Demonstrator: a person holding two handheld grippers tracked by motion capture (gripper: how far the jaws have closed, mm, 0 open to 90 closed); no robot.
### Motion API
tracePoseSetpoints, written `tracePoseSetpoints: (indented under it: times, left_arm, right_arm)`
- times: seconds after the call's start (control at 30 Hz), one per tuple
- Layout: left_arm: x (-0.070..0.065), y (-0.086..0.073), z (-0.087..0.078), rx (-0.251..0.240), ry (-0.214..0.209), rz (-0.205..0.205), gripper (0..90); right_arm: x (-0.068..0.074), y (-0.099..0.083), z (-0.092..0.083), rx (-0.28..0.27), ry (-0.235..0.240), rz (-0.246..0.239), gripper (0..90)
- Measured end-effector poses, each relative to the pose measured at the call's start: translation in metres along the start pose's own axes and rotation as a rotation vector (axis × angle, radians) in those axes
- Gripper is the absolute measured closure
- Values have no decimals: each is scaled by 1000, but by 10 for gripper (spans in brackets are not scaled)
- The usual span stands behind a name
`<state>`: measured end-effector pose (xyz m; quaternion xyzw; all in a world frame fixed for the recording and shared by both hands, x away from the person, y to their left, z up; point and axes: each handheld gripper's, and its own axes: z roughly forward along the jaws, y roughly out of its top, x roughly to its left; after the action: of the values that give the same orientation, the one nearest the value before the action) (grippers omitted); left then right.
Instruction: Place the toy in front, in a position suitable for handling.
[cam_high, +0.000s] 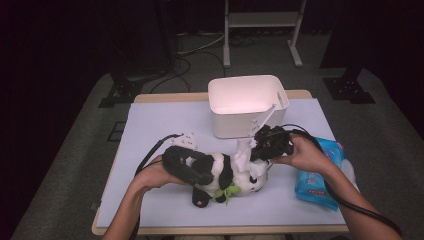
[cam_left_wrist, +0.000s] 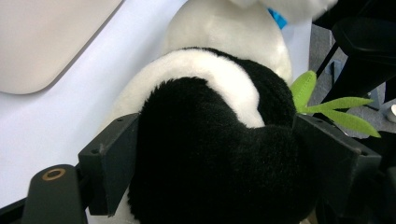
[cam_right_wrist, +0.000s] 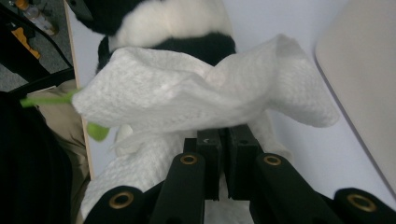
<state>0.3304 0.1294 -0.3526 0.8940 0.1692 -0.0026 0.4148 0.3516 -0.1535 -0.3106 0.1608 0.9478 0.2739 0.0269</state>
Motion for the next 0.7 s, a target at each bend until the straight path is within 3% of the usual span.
tracePoseSetpoints:
  times: [0.23,0.7]
  left_arm:
    - [-1,0,0,-8,5,1,172]
    - [-3,-3,0,-24,6,13,171]
  right_arm:
    - [-6,-18,-4,-19,6,37,851]
    - [13,31,21,-5,48,-64,850]
